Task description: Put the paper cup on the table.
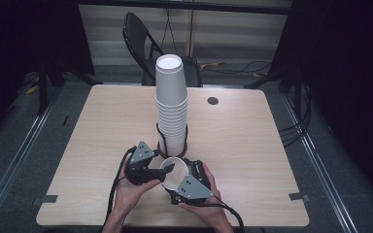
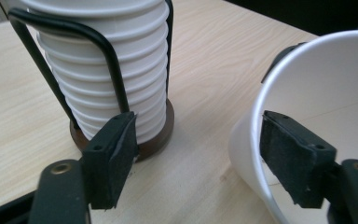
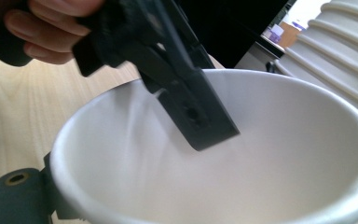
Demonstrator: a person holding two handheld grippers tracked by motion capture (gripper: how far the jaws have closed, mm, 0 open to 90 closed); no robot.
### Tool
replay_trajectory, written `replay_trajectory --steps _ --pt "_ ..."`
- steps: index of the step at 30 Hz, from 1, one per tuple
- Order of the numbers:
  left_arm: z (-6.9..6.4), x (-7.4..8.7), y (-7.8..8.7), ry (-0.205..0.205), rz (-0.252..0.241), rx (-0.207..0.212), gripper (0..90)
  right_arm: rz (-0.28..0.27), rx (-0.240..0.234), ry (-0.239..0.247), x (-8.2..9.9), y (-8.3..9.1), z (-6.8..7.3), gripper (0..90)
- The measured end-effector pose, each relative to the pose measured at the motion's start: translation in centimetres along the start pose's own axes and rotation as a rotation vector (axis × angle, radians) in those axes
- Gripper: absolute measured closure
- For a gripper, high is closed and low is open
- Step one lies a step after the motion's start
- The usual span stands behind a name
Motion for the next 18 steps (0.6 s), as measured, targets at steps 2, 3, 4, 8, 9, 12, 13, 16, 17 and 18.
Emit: replay_trajectory --steps 2,3,4,8,9,12,13,16,17,18 --pt "0.1 0.1 0.0 0.022 -0.014 -0.013 23.2 0.000 -0.002 -0.010 0.1 0.0 -0.1 12.1" --pt "0.2 0.1 0.1 0.019 -0.016 -0.018 23.0 0.000 -0.003 -0.016 0.1 0.1 -0.2 12.1" --pt "0.2 0.2 0.1 0.017 -0.017 -0.028 19.7 0.004 -0.004 -0.021 0.2 0.1 -0.2 12.1" --pt "0.0 0.4 0.3 0.004 -0.028 -0.074 17.2 0.005 -0.008 -0.035 0.3 0.0 -0.3 12.1" --pt "-0.1 0.4 0.4 0.009 -0.040 -0.069 16.7 0.005 -0.006 -0.045 0.4 0.0 -0.4 12.1" --pt "0.0 0.6 0.7 0.026 -0.078 -0.062 16.4 0.019 0.000 -0.071 0.5 0.0 -0.6 12.1" --pt "0.0 0.6 0.8 0.030 -0.088 -0.062 16.2 0.018 0.002 -0.081 0.6 0.0 -0.8 12.1" --pt "0.2 0.6 1.1 0.038 -0.117 -0.067 15.5 0.027 0.002 -0.105 0.7 0.1 -1.1 12.1" --pt "0.2 0.6 1.2 0.029 -0.127 -0.069 15.7 0.028 0.002 -0.113 0.8 0.1 -1.2 12.2" --pt "0.2 0.6 1.3 0.028 -0.135 -0.075 15.4 0.030 0.007 -0.117 0.8 0.1 -1.2 12.2"
Point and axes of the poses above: each handheld gripper's, and its own axes: y roughly backward along the jaws, x roughly out of its underside, z roughly to its left, the point moved 2 cm from there along -y, roughly forward along the jaws, and after that the axes turned 2 degrees about z, right-handed, at the moved point
